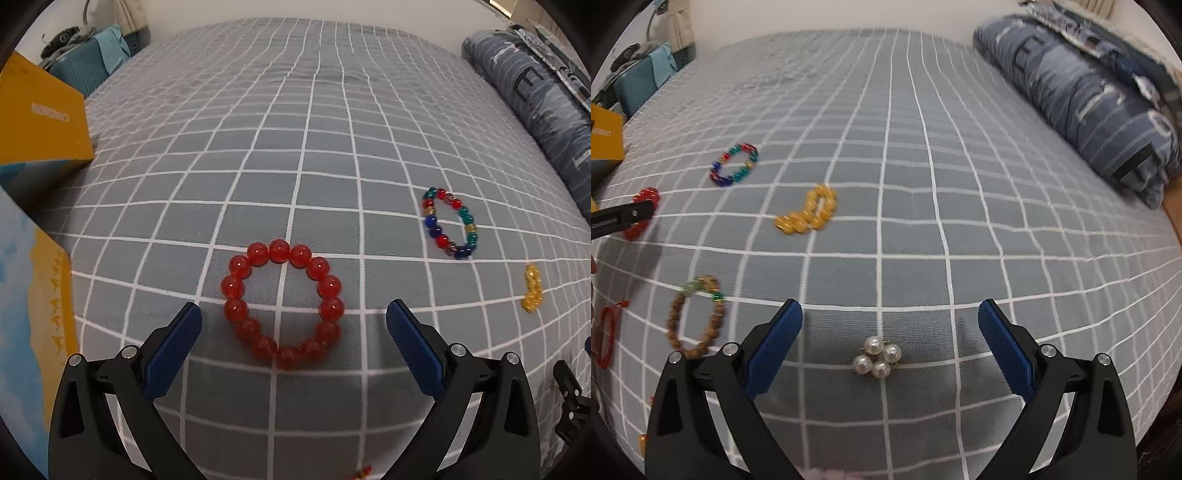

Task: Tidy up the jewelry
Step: 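Grasp the red bead bracelet with the left tool while the right tool grasps the pearl cluster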

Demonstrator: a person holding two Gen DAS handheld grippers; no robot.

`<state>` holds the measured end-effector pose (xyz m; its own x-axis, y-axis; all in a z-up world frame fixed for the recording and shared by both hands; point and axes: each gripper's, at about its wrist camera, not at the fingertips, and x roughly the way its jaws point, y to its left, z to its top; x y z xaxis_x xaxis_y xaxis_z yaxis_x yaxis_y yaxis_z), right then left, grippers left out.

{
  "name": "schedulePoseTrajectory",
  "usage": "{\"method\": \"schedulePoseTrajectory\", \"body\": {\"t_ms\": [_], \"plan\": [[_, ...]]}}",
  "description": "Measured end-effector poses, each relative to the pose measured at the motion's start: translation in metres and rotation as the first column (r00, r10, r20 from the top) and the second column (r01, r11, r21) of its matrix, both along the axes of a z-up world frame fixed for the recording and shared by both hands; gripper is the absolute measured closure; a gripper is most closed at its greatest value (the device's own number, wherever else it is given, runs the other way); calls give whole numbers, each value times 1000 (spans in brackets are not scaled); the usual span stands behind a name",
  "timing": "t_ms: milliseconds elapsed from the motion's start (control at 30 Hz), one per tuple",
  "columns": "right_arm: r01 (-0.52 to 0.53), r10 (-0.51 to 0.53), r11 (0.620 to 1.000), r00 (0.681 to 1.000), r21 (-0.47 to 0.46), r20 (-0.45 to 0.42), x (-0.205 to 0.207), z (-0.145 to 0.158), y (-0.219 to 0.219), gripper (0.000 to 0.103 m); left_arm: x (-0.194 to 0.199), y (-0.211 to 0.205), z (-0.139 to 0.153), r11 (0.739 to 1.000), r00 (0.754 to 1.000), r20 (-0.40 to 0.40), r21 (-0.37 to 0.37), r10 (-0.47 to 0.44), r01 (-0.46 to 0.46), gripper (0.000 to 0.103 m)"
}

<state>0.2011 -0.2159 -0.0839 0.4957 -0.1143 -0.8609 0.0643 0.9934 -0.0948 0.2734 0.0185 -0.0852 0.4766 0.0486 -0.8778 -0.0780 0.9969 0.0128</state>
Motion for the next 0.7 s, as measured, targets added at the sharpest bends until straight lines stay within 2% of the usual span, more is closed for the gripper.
{"method": "schedulePoseTrajectory", "body": {"t_ms": [67, 200, 333, 433, 533, 600, 700], "plan": [[6, -6, 1000, 1000, 23, -19, 2, -7, -4, 11, 9, 3, -9, 1000, 999, -34, -14, 14, -14, 5], [10, -7, 997, 999, 79, -44, 5, -14, -11, 11, 16, 2, -12, 1000, 999, -39, 9, 15, -15, 6], [21, -11, 993, 996, 120, -89, 8, -18, -16, 11, 20, 6, -16, 1000, 999, -41, -5, 20, -20, 6], [29, -13, 989, 994, 143, -106, 11, -20, -18, 11, 21, 7, -17, 1000, 999, -47, 2, 14, -14, 11], [24, -9, 990, 994, 142, -107, 10, -20, -19, 12, 17, 3, -14, 1000, 999, -48, 14, -2, 3, 28], [18, -2, 990, 994, 142, -106, 11, -18, -19, 18, 14, 2, -12, 1000, 999, -44, 18, -13, 13, 38], [-4, 18, 990, 995, 142, -102, 7, -16, -15, 36, 9, -2, -10, 1000, 999, -43, 14, -27, 28, 54]]}}
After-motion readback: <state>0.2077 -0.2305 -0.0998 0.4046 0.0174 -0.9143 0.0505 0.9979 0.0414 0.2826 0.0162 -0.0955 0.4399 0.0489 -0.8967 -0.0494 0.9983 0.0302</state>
